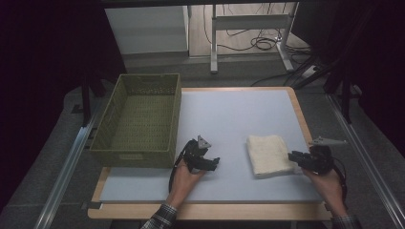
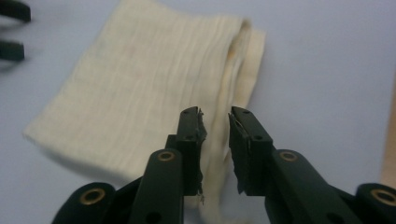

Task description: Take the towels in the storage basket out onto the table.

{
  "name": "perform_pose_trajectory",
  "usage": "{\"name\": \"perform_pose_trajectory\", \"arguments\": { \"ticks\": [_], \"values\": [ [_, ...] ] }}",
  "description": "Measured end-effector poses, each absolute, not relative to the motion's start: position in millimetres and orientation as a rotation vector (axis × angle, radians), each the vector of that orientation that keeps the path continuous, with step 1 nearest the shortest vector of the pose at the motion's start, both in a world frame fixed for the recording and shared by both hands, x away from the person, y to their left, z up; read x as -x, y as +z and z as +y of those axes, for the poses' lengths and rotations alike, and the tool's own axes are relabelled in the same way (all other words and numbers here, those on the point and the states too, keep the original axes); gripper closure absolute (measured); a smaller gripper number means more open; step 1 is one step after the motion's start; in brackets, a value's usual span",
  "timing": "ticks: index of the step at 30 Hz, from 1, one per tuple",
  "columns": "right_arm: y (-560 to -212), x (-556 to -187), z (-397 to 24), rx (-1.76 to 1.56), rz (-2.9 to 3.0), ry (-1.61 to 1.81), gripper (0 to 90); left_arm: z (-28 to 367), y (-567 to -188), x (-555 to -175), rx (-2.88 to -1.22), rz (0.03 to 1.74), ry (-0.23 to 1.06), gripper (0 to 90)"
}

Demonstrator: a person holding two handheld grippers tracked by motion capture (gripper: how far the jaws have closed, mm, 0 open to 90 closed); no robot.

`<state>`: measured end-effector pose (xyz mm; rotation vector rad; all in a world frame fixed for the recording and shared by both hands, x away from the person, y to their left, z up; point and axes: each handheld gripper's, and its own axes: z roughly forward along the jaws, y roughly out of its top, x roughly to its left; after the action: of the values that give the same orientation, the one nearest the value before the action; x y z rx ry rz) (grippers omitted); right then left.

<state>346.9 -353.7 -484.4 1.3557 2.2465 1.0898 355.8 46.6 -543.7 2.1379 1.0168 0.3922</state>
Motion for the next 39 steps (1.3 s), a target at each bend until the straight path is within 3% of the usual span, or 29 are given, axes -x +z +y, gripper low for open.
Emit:
{"name": "perform_pose_trajectory", "arguments": {
  "ticks": [5,11,15,26,31,39],
  "values": [
    [-478.3,-372.2,-343.3,-1.345,2.229,1.096,68.5,46.6,-543.7,-355.7,-2.138,1.017,0.392,16.7],
    [-495.0,-416.3,-326.4,-1.377,2.228,1.054,67.1,46.7,-543.8,-355.7,-2.137,1.017,0.392,16.7],
    [-506.2,-424.7,-323.6,-1.382,2.255,1.033,88.9,46.7,-543.8,-355.7,-2.137,1.017,0.392,16.8],
    [-488.6,-411.5,-338.6,-1.361,2.195,1.053,89.6,46.6,-543.8,-355.7,-2.137,1.017,0.393,16.7],
    [-506.1,-417.3,-342.8,-1.406,2.199,1.037,82.2,46.6,-543.2,-356.7,-2.141,1.019,0.384,16.8],
    [-479.0,-383.5,-347.0,-1.319,2.185,1.061,67.3,8.9,-514.6,-383.8,-2.143,0.923,0.329,19.7]
  ]
}}
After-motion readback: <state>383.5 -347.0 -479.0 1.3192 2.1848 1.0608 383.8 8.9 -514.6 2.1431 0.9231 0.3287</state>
